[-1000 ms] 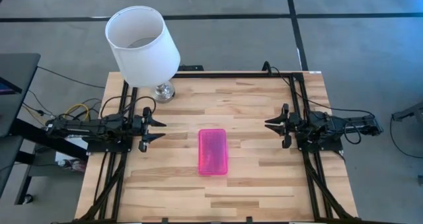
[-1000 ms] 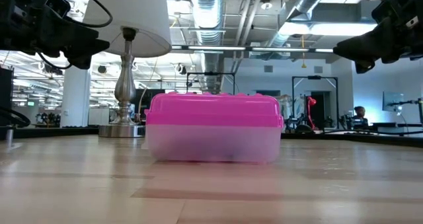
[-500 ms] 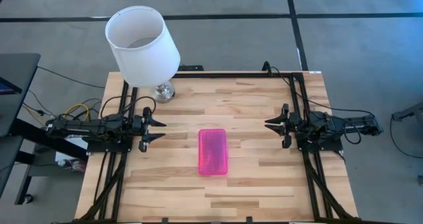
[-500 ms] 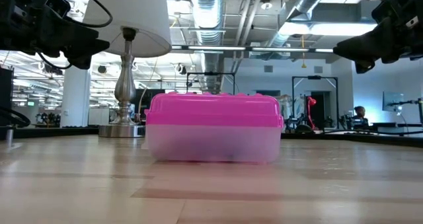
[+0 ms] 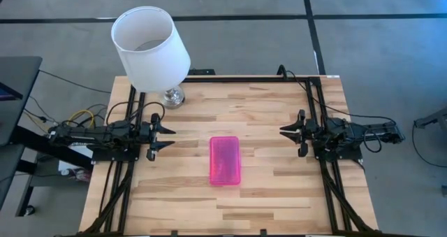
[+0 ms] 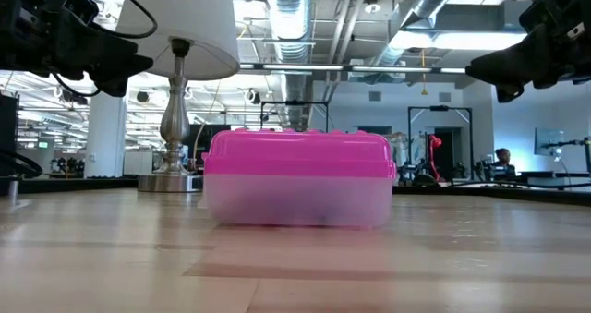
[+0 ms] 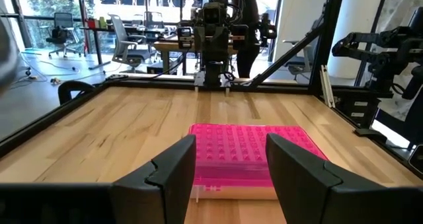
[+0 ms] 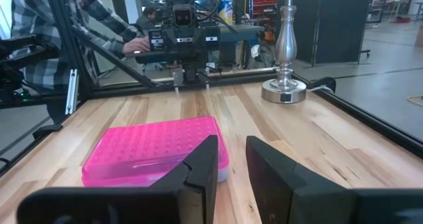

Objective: Pick & place school supplies into a supply box
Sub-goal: Return to Home Position

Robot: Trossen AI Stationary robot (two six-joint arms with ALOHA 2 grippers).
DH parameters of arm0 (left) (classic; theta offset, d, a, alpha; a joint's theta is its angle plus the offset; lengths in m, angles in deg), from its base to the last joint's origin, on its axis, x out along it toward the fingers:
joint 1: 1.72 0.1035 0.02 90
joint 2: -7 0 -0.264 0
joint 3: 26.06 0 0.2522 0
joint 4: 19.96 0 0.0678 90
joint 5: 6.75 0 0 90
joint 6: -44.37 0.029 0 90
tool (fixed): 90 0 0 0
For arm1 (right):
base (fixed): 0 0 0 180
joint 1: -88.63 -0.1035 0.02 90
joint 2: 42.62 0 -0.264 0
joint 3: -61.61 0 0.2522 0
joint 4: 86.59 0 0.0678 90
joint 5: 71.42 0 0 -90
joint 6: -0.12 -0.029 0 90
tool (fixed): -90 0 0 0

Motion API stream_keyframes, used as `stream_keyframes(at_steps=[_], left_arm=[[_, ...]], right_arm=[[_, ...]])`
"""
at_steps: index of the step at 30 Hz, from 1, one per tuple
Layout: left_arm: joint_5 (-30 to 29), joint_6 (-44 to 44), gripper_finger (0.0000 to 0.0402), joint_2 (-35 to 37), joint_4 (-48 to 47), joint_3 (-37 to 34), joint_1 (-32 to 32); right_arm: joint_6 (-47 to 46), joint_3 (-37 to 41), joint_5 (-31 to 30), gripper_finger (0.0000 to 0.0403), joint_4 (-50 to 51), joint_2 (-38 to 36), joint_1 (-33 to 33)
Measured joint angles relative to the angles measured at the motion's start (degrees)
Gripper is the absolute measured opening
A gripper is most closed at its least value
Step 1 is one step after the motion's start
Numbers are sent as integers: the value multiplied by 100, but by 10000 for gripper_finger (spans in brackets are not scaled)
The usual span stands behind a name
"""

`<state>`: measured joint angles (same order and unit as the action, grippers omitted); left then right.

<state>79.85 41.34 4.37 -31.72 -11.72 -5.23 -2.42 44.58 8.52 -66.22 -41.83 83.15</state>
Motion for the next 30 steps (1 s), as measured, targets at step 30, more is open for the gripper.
stream_keyframes(at_steps=[30], left_arm=[[0, 30, 178, 0, 1, 0, 0]], right_arm=[[-2, 0, 0, 75, 0, -2, 0]])
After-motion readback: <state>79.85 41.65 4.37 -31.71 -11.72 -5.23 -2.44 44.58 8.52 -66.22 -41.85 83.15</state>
